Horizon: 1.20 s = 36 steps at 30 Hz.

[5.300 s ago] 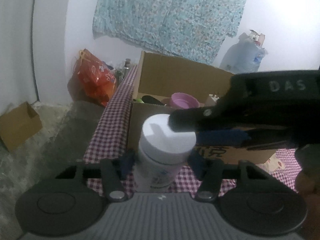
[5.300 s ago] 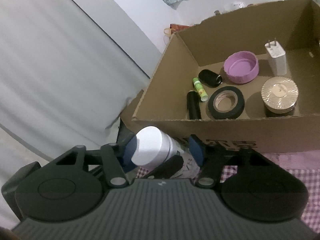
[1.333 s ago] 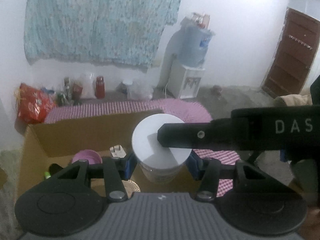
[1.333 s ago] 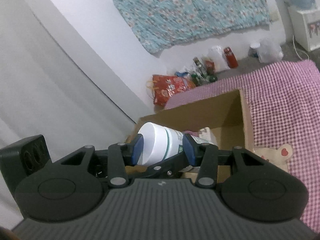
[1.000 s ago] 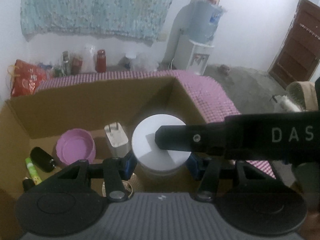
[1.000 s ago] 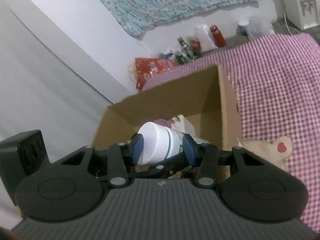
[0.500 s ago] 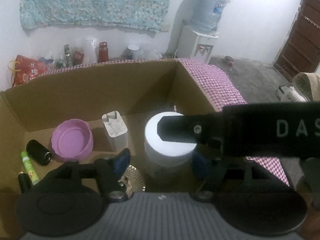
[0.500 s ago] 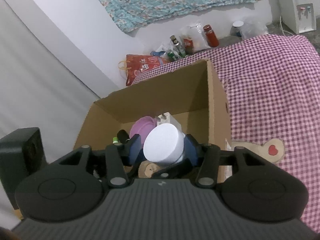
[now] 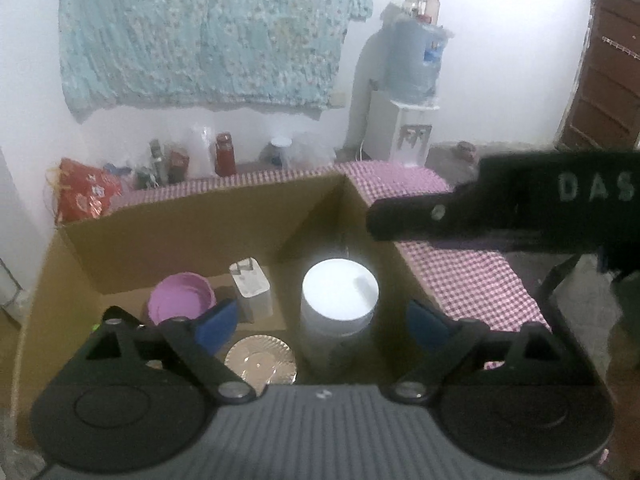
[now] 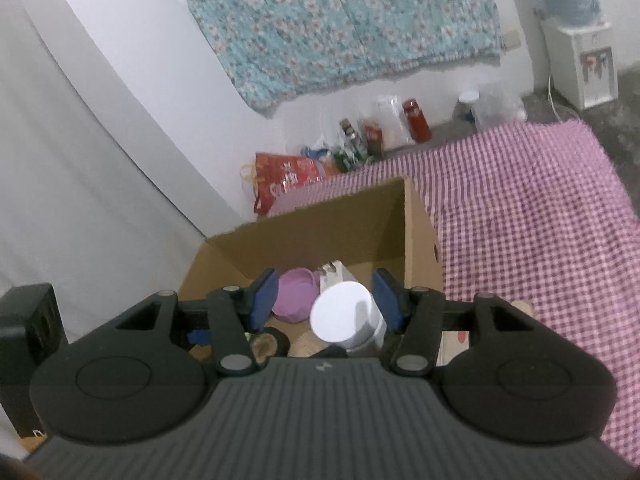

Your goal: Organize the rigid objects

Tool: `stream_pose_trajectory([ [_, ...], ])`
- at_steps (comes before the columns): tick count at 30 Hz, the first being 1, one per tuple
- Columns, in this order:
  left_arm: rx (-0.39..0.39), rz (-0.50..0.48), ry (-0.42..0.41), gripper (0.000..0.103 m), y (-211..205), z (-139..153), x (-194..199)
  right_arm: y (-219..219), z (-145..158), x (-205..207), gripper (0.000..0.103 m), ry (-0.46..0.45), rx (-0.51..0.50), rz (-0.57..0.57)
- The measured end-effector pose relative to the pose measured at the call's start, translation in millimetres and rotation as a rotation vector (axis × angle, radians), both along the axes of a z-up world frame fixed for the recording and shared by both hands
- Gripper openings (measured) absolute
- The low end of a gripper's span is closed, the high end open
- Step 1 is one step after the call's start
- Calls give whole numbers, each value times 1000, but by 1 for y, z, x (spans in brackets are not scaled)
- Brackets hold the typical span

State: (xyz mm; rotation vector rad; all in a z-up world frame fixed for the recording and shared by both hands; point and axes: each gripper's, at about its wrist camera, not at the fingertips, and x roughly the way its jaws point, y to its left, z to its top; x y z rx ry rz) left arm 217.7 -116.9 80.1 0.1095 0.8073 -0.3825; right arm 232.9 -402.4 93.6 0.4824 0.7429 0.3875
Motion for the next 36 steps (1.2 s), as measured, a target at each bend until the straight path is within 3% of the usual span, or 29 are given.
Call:
stream_pose_trajectory([
  [12, -9, 31, -93, 102, 15, 42, -71, 1, 64, -91, 66, -147, -11, -5],
  [18, -1, 86, -124, 103, 37, 53, -100, 5, 78, -144, 81, -171, 52, 7],
  [21, 40, 138, -113, 103, 48, 49, -110, 9, 76, -167, 92, -188, 43, -16],
  [25, 70, 206, -89, 103, 62, 41, -118, 25, 67, -195, 102, -199, -65, -81],
  [30, 102, 273, -94, 103, 77, 30, -125, 54, 51, -212, 102, -198, -263, -184],
  [36, 150, 257, -103, 103, 83, 21, -123, 81, 30, -207, 102, -173, -410, -264],
])
